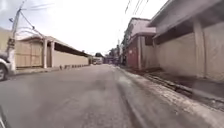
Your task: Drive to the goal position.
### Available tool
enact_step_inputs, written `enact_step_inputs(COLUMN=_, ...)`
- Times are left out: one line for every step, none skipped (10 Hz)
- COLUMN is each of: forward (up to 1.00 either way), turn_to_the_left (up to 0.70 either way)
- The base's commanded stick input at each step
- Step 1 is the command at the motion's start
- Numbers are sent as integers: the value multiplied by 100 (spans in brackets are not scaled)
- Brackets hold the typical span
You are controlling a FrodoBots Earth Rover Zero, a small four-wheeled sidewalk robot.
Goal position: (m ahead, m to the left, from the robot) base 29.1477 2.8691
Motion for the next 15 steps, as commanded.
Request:
enact_step_inputs(forward=70, turn_to_the_left=2)
enact_step_inputs(forward=70, turn_to_the_left=1)
enact_step_inputs(forward=70, turn_to_the_left=1)
enact_step_inputs(forward=70, turn_to_the_left=3)
enact_step_inputs(forward=70, turn_to_the_left=3)
enact_step_inputs(forward=70, turn_to_the_left=3)
enact_step_inputs(forward=70, turn_to_the_left=3)
enact_step_inputs(forward=70, turn_to_the_left=3)
enact_step_inputs(forward=70, turn_to_the_left=3)
enact_step_inputs(forward=70, turn_to_the_left=3)
enact_step_inputs(forward=70, turn_to_the_left=3)
enact_step_inputs(forward=70, turn_to_the_left=4)
enact_step_inputs(forward=70, turn_to_the_left=3)
enact_step_inputs(forward=70, turn_to_the_left=4)
enact_step_inputs(forward=70, turn_to_the_left=4)
